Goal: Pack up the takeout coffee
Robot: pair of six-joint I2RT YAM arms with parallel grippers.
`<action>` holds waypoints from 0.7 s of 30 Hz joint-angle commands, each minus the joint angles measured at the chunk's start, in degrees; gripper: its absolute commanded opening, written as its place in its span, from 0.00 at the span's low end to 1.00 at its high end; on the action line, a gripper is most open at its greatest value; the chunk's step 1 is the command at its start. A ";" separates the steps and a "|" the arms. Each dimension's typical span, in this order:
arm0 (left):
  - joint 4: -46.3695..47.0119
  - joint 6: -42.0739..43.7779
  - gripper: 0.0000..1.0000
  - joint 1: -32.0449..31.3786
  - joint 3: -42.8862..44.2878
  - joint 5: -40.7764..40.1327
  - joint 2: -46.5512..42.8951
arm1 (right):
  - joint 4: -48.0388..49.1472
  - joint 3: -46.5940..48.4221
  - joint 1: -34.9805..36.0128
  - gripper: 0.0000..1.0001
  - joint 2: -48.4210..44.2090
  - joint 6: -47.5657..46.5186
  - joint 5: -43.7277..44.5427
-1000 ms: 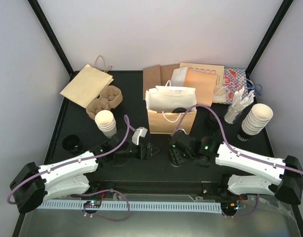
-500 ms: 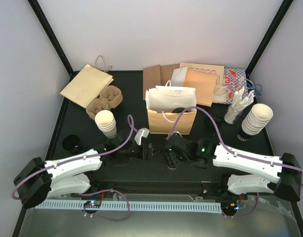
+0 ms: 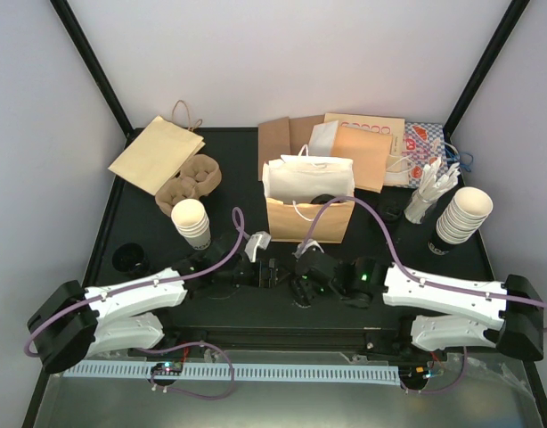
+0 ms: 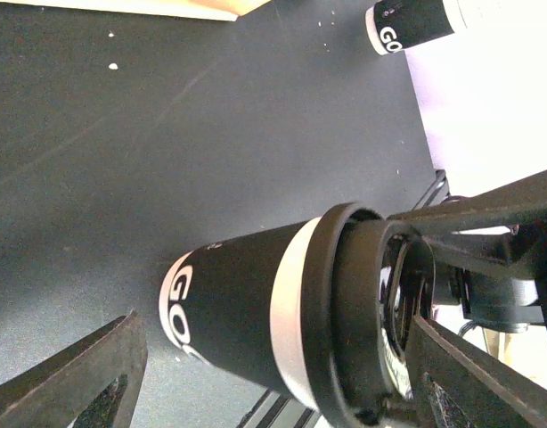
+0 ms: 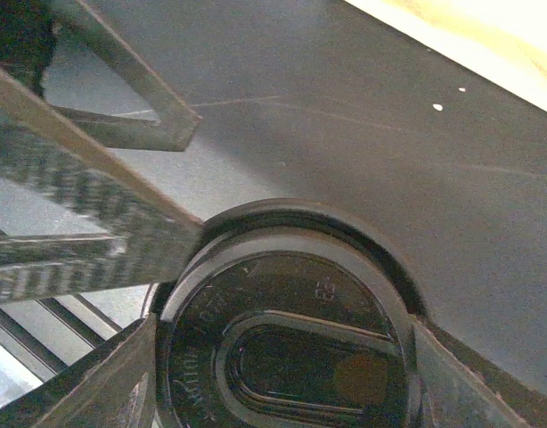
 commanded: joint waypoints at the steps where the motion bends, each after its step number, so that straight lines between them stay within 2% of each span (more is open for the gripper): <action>1: 1.39 -0.48 0.81 -0.37 2.17 0.74 0.38 | -4.20 -5.44 3.72 0.68 5.96 5.71 -9.58; 13: -2.76 -0.21 0.77 0.63 0.17 -0.57 -4.43 | -0.36 -9.10 5.29 0.67 6.05 8.00 -8.44; 16: -2.83 -0.30 0.74 0.68 -0.18 0.58 -4.83 | -0.48 -8.69 5.38 0.67 6.20 7.49 -8.25; 21: -3.27 -0.93 0.63 0.77 -1.32 0.35 -5.17 | -0.96 -8.02 5.35 0.67 6.82 7.27 -7.85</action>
